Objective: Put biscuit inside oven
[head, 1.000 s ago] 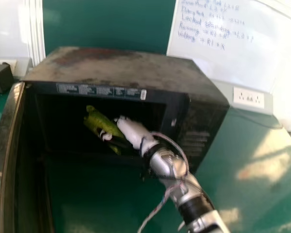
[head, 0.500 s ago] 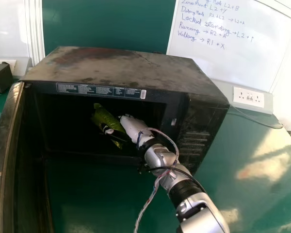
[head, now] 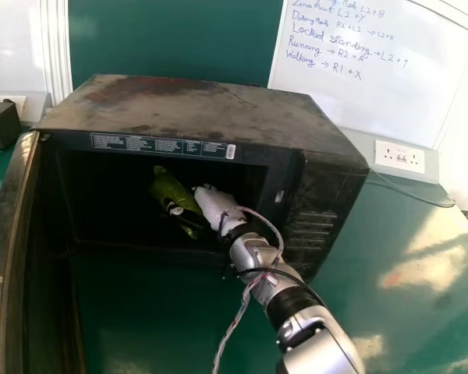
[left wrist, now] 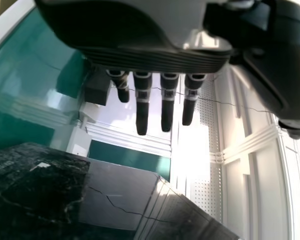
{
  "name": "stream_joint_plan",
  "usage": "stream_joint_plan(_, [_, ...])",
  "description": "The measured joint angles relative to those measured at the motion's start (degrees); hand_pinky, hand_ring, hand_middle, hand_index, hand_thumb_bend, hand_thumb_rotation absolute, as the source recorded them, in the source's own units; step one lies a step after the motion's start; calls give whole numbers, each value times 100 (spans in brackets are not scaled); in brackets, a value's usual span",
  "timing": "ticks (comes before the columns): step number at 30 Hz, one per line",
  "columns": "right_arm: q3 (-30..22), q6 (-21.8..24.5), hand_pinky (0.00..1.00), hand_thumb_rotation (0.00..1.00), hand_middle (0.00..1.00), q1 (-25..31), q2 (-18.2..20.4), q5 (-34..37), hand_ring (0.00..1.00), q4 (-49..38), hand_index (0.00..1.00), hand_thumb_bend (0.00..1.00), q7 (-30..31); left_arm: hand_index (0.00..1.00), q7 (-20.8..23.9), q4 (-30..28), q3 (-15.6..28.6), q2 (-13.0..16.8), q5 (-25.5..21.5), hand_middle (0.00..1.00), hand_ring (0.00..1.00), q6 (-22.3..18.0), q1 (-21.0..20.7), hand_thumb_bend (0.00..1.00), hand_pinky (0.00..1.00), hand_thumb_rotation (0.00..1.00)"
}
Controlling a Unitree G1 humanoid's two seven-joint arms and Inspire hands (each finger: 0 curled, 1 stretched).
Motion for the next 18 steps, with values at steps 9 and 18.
stream_joint_plan(9, [144, 18, 0, 5, 0, 0, 85, -96, 0, 85, 48, 49, -135, 89, -154, 62, -194, 0, 66, 87, 83, -347, -15, 66, 78, 92])
stream_joint_plan(18, [255, -19, 3, 7, 17, 2, 130, -185, 5, 193, 48, 50, -414, 90, 379, 265, 286, -22, 1263, 88, 83, -759, -56, 67, 80, 98])
